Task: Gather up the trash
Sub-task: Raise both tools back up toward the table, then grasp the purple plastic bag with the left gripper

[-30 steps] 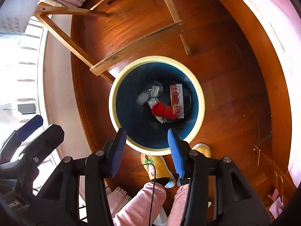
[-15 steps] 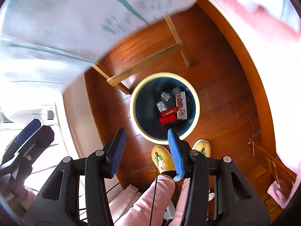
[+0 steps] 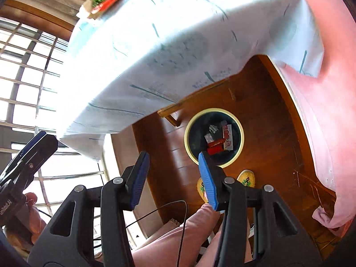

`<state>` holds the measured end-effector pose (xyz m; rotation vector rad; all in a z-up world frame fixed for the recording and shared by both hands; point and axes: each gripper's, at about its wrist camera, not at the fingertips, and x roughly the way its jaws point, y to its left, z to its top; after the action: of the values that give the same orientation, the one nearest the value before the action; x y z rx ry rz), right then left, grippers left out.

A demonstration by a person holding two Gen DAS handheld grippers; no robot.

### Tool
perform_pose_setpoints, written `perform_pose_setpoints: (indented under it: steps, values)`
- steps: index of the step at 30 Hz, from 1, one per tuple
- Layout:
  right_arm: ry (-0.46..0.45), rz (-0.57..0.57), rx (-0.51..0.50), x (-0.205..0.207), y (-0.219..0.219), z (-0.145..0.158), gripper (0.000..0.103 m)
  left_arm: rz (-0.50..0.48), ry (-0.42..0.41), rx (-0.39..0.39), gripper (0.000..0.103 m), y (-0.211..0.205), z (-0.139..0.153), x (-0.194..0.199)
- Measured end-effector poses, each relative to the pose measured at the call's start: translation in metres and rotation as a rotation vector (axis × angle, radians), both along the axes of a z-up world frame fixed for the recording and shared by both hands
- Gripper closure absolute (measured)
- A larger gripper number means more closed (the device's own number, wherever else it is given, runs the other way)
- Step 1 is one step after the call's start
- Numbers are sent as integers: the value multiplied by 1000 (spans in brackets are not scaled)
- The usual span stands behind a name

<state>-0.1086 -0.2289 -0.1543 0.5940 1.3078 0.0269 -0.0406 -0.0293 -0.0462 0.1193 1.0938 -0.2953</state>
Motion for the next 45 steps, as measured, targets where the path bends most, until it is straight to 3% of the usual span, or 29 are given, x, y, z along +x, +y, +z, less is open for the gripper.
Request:
perform_pose_setpoints:
  steps: [11, 21, 26, 32, 35, 40, 45]
  values:
    - [-172, -24, -81, 23, 8, 106, 60, -59, -180, -76, 18, 8, 94, 28]
    - [-285, -111, -164, 49, -23, 166, 60, -135, -235, -76, 18, -21, 123, 66]
    - [-300, -147, -185, 76, -57, 169, 60, -158, -239, -46, 18, -61, 119, 97]
    - [-308, -120, -186, 141, -113, 156, 60, -164, -226, 19, 18, -134, 99, 163]
    - [-297, -80, -163, 187, -146, 142, 60, -145, -166, 13, 18, -174, 88, 209]
    - [-243, -14, -116, 254, -200, 121, 60, -81, -45, -73, 18, -226, 79, 285]
    - [-212, 73, -93, 311, -239, 100, 60, -2, 45, -67, 18, -255, 56, 361]
